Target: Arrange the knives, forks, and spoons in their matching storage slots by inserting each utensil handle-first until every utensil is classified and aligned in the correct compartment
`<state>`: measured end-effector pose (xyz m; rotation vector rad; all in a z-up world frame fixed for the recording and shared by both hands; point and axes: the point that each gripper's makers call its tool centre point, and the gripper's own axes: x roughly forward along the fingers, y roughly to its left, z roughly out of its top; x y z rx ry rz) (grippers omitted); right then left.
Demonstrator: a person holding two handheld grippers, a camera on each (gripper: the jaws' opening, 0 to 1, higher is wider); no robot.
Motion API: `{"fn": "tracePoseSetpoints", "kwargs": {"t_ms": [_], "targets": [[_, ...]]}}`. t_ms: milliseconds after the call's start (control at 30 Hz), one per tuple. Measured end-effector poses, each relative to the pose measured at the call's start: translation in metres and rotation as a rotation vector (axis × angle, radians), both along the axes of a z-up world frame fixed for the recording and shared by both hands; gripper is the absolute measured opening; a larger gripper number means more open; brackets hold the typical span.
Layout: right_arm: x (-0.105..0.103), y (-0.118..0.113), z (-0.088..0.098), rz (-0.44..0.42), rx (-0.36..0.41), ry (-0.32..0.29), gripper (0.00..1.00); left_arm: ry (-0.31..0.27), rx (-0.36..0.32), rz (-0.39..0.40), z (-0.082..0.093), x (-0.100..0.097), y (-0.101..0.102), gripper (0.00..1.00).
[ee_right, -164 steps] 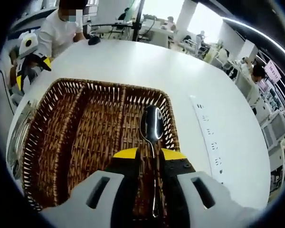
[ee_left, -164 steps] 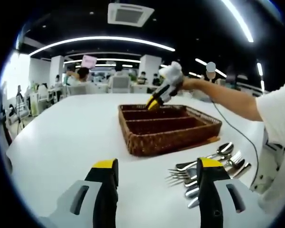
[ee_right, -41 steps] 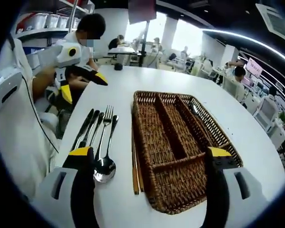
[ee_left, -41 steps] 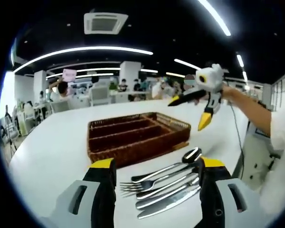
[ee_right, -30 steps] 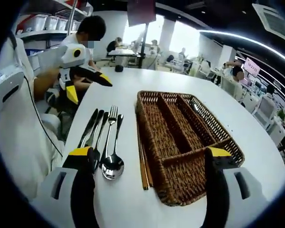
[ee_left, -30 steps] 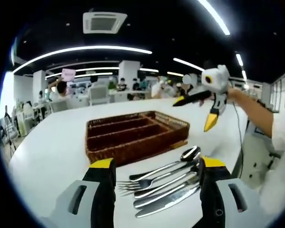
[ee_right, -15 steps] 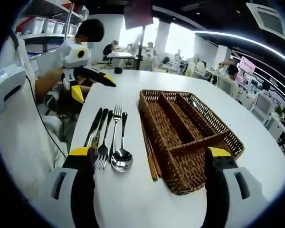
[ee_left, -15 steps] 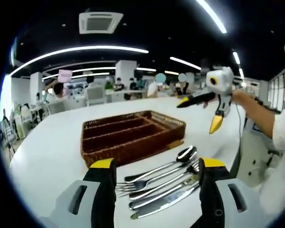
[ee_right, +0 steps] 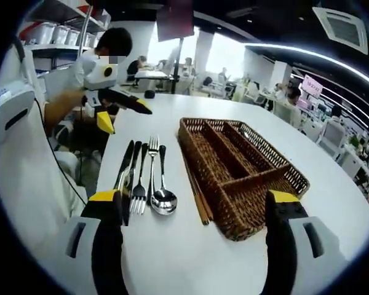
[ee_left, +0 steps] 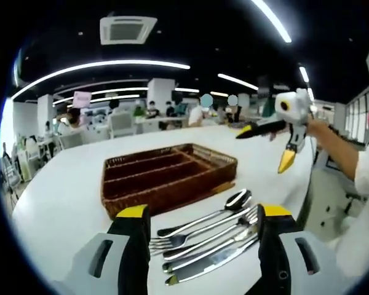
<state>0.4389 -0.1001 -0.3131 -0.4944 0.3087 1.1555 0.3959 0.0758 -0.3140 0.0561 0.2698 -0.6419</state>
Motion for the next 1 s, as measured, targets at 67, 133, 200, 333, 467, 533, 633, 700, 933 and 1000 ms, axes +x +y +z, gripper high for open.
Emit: {"fn": "tracePoseSetpoints", "kwargs": {"t_ms": [67, 133, 200, 333, 467, 533, 633, 700, 933, 1000], "targets": [[-0.001, -0.003, -0.001, -0.014, 0.008, -0.003, 1.0, 0.001, -0.001, -0.002, 0.0, 0.0, 0.0, 0.71], [-0.004, -0.005, -0.002, -0.019, 0.011, 0.001, 1.0, 0.001, 0.002, -0.004, -0.001, 0.0, -0.001, 0.7], [-0.004, -0.008, -0.003, -0.038, 0.022, -0.003, 1.0, -0.007, 0.006, -0.013, -0.001, 0.0, -0.003, 0.7], [-0.006, -0.013, -0.006, -0.073, 0.034, -0.01, 1.0, -0.008, 0.003, -0.026, -0.001, -0.002, -0.007, 0.7], [-0.014, -0.013, -0.012, -0.071, 0.045, -0.007, 1.0, 0.002, 0.005, -0.032, -0.004, -0.001, -0.009, 0.7], [-0.016, -0.014, -0.014, -0.082, 0.057, 0.002, 1.0, 0.003, 0.013, -0.035, -0.006, -0.001, -0.01, 0.7], [-0.019, -0.018, -0.018, -0.095, 0.065, 0.004, 1.0, 0.008, 0.015, -0.04, -0.007, -0.002, -0.012, 0.7], [-0.018, -0.021, -0.018, -0.116, 0.078, 0.007, 1.0, 0.011, 0.025, -0.043, -0.009, -0.002, -0.012, 0.7], [-0.021, -0.024, -0.021, -0.137, 0.103, 0.006, 1.0, 0.012, 0.031, -0.044, -0.01, -0.001, -0.012, 0.7], [-0.022, -0.025, -0.02, -0.141, 0.112, 0.008, 1.0, 0.011, 0.032, -0.046, -0.01, -0.001, -0.013, 0.69]]}}
